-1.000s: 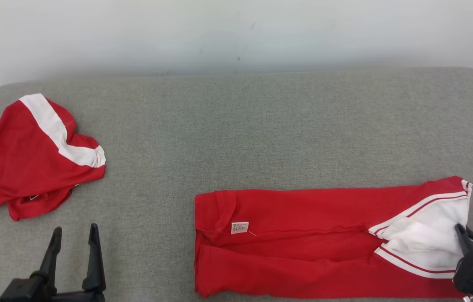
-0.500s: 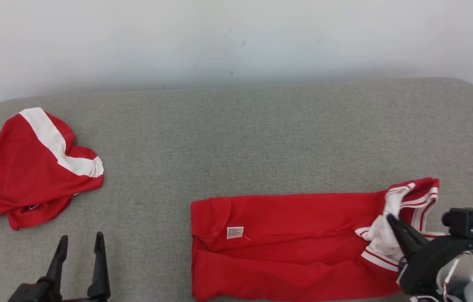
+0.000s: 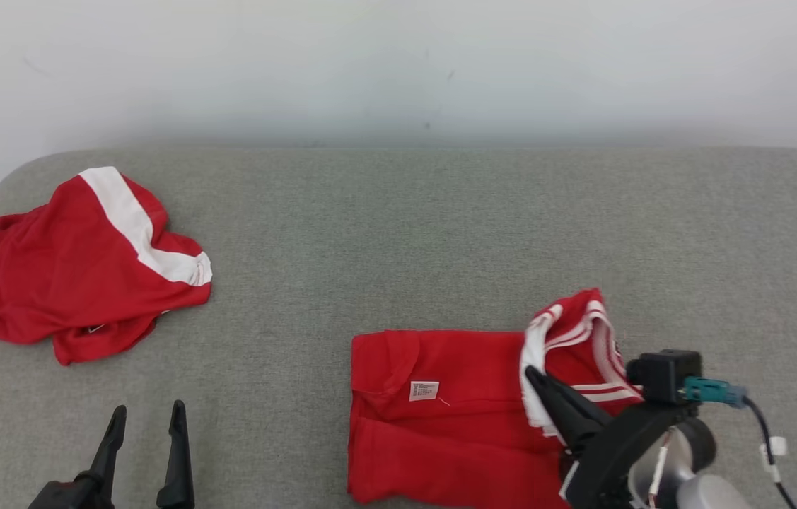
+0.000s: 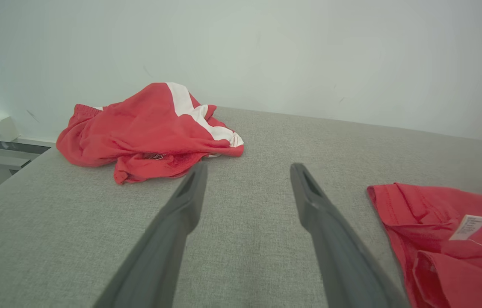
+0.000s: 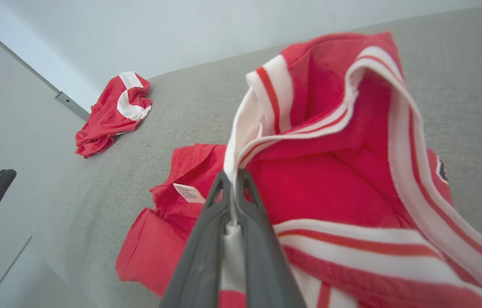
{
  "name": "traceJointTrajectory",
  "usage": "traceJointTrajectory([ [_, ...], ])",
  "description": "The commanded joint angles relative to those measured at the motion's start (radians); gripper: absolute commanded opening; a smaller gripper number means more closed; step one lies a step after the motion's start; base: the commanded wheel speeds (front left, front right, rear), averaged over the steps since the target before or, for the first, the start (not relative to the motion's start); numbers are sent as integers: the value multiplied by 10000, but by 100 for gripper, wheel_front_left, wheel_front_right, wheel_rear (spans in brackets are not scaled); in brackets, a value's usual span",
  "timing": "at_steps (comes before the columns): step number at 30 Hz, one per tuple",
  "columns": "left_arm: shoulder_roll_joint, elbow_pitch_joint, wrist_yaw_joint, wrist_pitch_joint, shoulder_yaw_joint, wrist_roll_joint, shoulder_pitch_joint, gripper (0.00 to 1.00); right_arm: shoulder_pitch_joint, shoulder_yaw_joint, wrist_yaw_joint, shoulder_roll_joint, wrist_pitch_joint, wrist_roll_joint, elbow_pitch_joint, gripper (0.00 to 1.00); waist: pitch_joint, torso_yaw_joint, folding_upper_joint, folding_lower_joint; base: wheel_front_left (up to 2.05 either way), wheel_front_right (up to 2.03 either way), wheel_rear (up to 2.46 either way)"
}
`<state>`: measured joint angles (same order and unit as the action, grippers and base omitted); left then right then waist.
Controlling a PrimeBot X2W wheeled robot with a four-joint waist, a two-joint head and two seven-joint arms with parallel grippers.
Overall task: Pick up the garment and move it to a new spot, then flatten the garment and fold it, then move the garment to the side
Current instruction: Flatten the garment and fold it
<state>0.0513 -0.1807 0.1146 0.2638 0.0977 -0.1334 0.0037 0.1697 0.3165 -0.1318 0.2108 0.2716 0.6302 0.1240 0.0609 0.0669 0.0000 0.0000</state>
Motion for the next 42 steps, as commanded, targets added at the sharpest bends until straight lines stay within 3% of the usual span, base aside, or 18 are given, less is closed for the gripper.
traceJointTrajectory([
  [1,-11,-27,-3,7,8,-110,-57,100,93,87,25,-86,-48,-54,-9,0,25,99,0,0,0,0,0],
  [10,-10,-176,-34,8,-206,-144,-256,100,586,1220,25,-1010,-386,-48,528,0,150,501,0,0,0,0,0],
  [23,-11,-379,-62,8,-351,-259,-615,100,1431,2044,25,-1509,-1343,280,2084,0,408,669,0,0,0,0,0],
  [24,-11,-396,-68,8,-370,-272,-606,100,1482,2099,25,-1526,-1411,326,2208,4,409,663,0,0,0,0,0],
  [25,-11,-410,-81,8,-379,-282,-597,100,1533,2173,25,-1542,-1479,353,2312,47,406,654,0,0,0,0,0],
  [26,-10,-424,-85,8,-382,-287,-597,100,1577,2243,25,-1559,-1552,359,2387,100,400,642,0,0,0,0,0],
  [35,-8,-460,-63,8,-234,-186,-523,100,1883,2291,25,-1037,-2721,111,1895,100,189,254,0,0,0,0,0],
  [42,-8,-367,-15,8,-50,-51,-468,100,1235,1093,25,-289,-3657,-315,829,100,69,-69,0,0,0,0,0],
])
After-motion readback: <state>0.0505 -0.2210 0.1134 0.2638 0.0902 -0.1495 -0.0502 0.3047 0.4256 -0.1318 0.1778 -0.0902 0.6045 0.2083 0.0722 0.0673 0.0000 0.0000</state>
